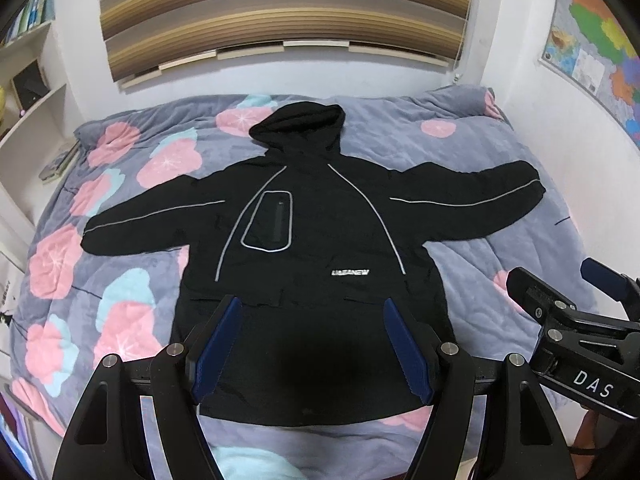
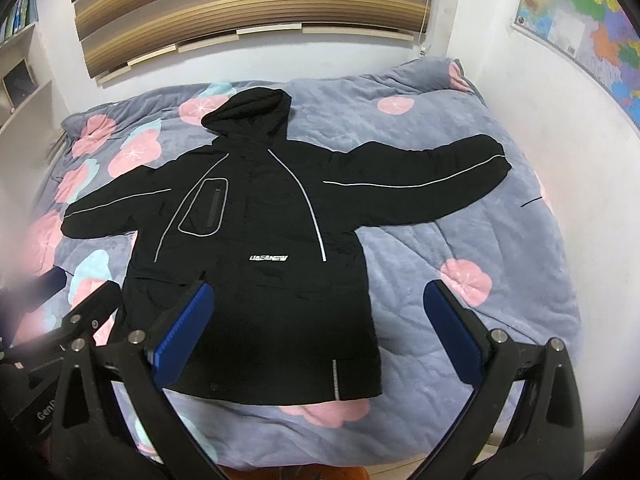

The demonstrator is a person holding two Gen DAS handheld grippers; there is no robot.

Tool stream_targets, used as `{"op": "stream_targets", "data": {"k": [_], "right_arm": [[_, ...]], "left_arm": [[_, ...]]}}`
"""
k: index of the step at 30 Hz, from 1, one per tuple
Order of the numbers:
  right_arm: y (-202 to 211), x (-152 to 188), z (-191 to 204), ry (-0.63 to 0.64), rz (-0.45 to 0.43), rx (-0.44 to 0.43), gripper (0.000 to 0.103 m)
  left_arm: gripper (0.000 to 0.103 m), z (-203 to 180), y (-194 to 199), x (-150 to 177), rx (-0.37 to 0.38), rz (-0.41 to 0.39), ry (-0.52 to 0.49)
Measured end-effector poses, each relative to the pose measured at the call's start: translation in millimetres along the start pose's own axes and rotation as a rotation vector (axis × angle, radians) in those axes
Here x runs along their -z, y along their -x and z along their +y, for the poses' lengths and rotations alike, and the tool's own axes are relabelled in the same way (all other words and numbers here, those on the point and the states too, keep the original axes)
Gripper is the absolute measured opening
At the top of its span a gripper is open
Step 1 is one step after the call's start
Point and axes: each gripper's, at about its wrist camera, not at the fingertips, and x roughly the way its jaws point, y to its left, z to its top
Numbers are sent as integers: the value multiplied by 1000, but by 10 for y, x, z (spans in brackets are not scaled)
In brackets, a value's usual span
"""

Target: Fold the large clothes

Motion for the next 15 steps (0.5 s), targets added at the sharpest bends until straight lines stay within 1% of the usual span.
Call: {"op": "stream_targets", "data": {"k": [6, 15], "right_arm": [[-71, -2, -219, 9, 13, -13, 102], [-106, -19, -383, 24, 9, -40, 102]], "left_arm": [[75, -287, -68, 48, -6, 15, 7], [75, -420, -92, 95, -38, 23, 42]]}}
